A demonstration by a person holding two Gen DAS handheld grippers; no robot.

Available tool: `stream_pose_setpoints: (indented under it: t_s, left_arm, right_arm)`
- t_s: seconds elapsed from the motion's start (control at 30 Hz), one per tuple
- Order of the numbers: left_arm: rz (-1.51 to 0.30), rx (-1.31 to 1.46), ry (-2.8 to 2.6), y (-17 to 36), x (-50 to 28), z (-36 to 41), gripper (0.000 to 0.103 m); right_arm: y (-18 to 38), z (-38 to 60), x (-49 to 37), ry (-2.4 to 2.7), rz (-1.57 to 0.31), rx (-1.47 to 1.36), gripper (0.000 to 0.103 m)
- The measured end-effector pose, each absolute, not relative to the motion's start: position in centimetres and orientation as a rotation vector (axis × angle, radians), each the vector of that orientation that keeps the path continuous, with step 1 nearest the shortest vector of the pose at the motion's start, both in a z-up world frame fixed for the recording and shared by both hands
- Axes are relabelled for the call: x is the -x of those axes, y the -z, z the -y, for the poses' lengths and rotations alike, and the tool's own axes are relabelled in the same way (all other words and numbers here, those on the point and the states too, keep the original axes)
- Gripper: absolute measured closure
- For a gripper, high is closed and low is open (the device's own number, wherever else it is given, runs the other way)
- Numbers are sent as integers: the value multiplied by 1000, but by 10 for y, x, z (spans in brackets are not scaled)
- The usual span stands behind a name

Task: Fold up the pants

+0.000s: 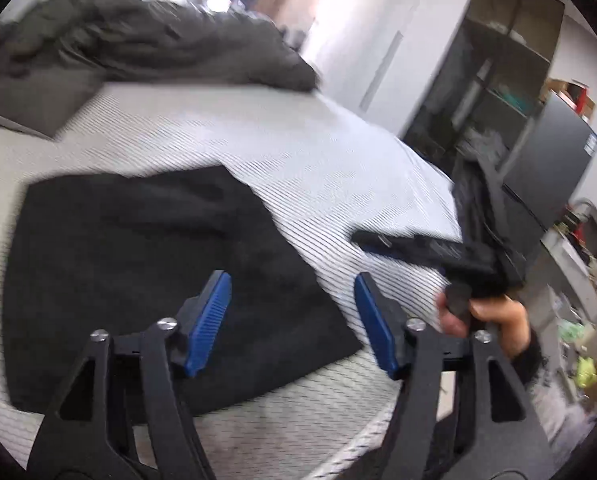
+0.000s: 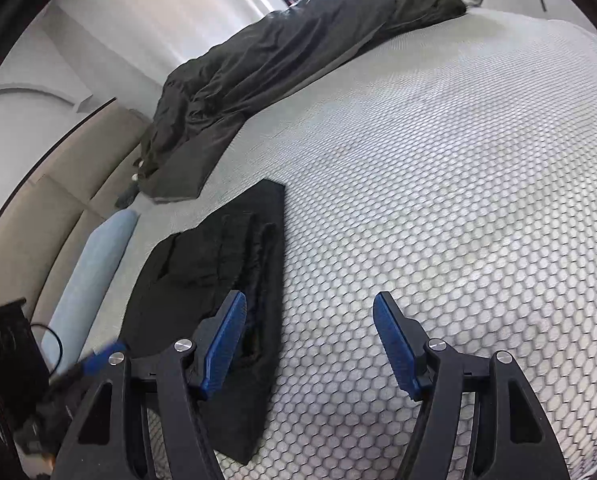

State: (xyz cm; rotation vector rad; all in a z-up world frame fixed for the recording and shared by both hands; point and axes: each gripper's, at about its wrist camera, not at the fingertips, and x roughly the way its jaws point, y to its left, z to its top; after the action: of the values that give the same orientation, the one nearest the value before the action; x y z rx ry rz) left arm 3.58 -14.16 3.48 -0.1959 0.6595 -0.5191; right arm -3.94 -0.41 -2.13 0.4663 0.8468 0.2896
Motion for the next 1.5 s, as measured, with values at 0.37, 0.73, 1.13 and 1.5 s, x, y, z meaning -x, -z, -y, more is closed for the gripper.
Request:
stream_pose_setpoints:
  t_s: [0.37,0.73,1.13,1.5]
  left_arm:
    - [-740,348,149,-7,-72,12,36]
    - [-804,263,103,37,-59,-31,36]
    - [-820,236,96,38,-52,-24,36]
    - [-806,261,106,31,-50,-29,36]
  right_arm:
    - [26,-36,34,-604,-883,-645,36]
    - [29,-54,13,-632,-904,-781,36]
    - [37,-56,-15,-672,-908,-908,36]
    - [19,-80,-10,-545,-910,-592,97]
